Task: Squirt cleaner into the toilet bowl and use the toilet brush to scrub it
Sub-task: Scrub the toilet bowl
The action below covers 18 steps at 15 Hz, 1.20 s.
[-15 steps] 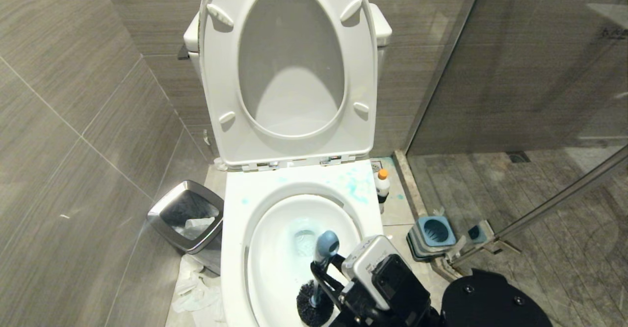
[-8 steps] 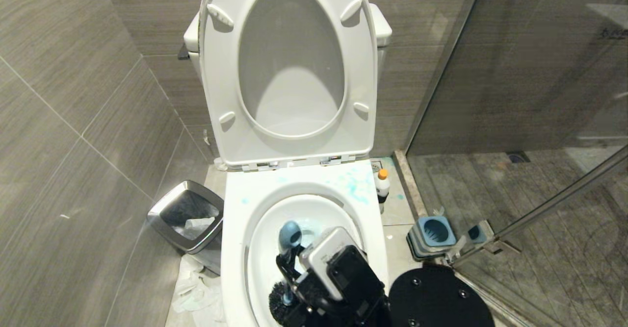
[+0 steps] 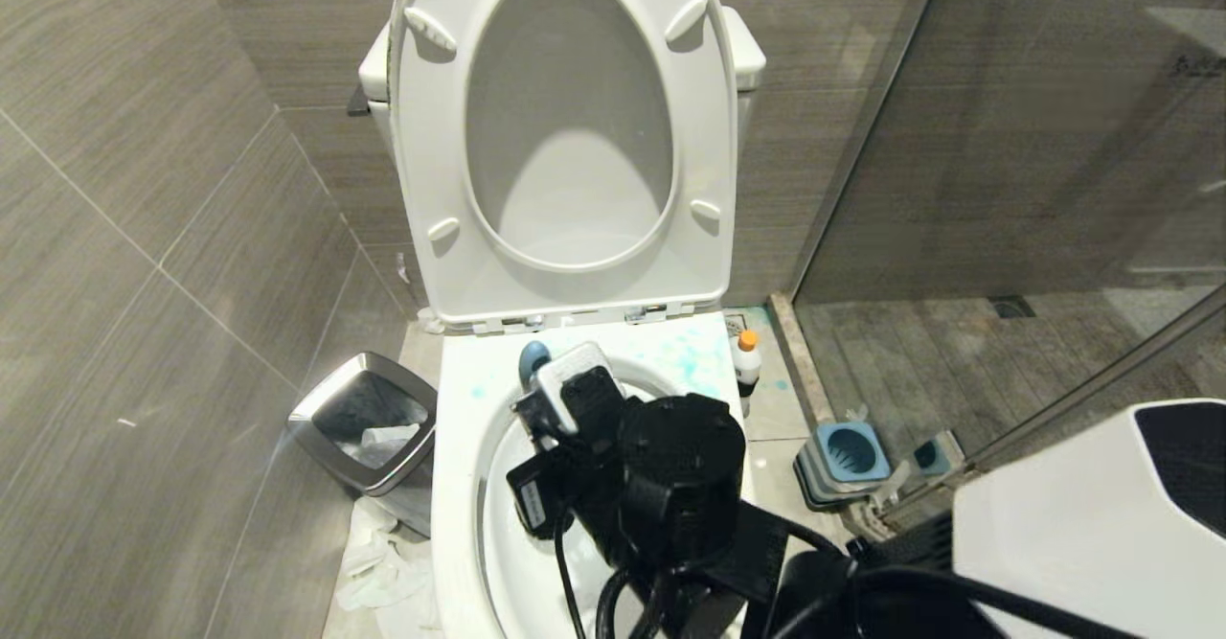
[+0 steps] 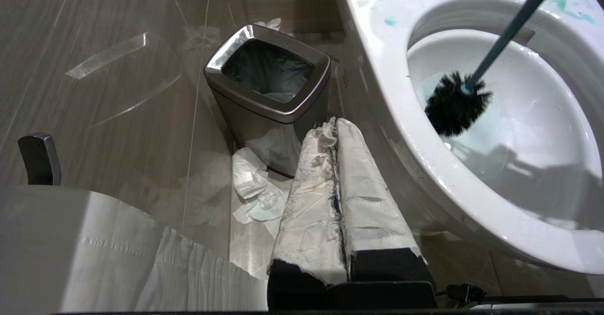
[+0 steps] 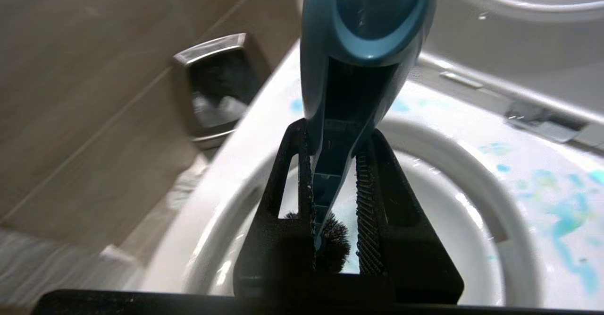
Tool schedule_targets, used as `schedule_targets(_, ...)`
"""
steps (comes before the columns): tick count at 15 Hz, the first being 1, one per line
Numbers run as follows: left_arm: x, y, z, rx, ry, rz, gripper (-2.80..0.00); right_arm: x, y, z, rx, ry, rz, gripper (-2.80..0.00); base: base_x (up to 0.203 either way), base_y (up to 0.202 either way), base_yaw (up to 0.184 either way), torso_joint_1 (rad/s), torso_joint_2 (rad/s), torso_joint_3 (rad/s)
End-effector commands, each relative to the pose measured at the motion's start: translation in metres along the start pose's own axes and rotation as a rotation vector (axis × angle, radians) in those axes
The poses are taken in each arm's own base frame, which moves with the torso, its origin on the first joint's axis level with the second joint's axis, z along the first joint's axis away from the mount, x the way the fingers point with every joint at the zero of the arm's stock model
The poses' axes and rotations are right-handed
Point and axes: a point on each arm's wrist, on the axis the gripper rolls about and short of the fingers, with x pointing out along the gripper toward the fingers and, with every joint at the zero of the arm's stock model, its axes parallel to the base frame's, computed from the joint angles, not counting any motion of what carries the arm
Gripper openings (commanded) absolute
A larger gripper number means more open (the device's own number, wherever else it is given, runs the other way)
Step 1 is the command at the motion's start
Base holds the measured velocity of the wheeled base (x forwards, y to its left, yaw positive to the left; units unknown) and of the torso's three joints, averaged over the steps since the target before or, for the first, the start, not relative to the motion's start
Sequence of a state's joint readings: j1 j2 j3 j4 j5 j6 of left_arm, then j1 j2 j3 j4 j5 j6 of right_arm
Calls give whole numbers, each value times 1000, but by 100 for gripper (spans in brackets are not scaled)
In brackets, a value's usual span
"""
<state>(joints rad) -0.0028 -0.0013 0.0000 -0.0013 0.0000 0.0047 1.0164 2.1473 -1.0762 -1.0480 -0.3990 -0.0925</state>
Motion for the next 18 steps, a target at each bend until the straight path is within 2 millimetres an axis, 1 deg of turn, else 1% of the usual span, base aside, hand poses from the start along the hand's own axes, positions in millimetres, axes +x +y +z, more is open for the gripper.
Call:
schedule_targets(1, 0, 0, 0, 0, 1, 0, -280, 26, -24, -4, -3, -13, -69, -280, 0, 0, 0, 0, 0, 0)
schedule_targets(4, 0, 0, 0, 0, 1, 0, -280, 48, -57, 7, 5, -41, -144, -280, 0, 0, 0, 0, 0, 0)
schedule_targets(5, 0, 0, 0, 0, 1, 0, -280, 51, -64, 8, 3, -34, -152, -280, 0, 0, 0, 0, 0, 0)
schedule_targets(7, 0, 0, 0, 0, 1, 0, -280, 48, -66, 12, 0, -20, -142, -280, 0, 0, 0, 0, 0, 0)
schedule_targets(8, 0, 0, 0, 0, 1, 0, -280, 49, -66, 10, -2, -14, -141, -280, 0, 0, 0, 0, 0, 0)
schedule_targets(9, 0, 0, 0, 0, 1, 0, -280, 51, -65, 6, -3, -6, -141, -280, 0, 0, 0, 0, 0, 0)
schedule_targets(10, 0, 0, 0, 0, 1, 0, -280, 54, -64, -2, -5, 10, -140, -280, 0, 0, 0, 0, 0, 0)
schedule_targets(13, 0, 0, 0, 0, 1, 0, -280, 67, -63, -29, -12, 59, -144, -280, 0, 0, 0, 0, 0, 0)
schedule_targets(16, 0, 0, 0, 0, 1, 0, -280, 74, -59, -57, -9, 115, -141, -280, 0, 0, 0, 0, 0, 0)
schedule_targets(17, 0, 0, 0, 0, 1, 0, -280, 74, -58, -61, -11, 126, -142, -280, 0, 0, 0, 0, 0, 0)
schedule_targets(18, 0, 0, 0, 0, 1, 0, -280, 74, -58, -61, -11, 124, -141, -280, 0, 0, 0, 0, 0, 0)
